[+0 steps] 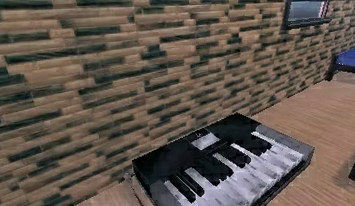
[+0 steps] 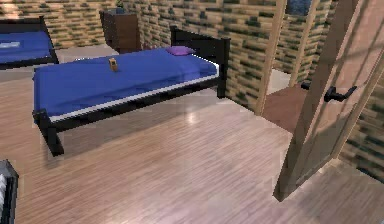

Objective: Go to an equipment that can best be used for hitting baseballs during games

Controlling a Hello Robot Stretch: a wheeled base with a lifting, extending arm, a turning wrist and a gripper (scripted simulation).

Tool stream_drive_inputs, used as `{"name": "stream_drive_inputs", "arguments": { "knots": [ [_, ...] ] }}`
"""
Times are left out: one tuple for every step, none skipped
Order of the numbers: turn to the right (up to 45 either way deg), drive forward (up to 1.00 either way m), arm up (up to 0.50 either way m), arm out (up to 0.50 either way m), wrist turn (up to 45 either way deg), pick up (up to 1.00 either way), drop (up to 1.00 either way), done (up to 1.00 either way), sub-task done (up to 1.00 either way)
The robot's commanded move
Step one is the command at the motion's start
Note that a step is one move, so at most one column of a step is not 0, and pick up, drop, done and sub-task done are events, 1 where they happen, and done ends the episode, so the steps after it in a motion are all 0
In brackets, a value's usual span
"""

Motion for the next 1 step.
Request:
{"name": "stream_drive_inputs", "arguments": {
  "knots": [
    [9.0, 0.00, 0.00, 0.00, 0.0, 0.00, 0.00, 0.00, 0.00]
  ]
}}
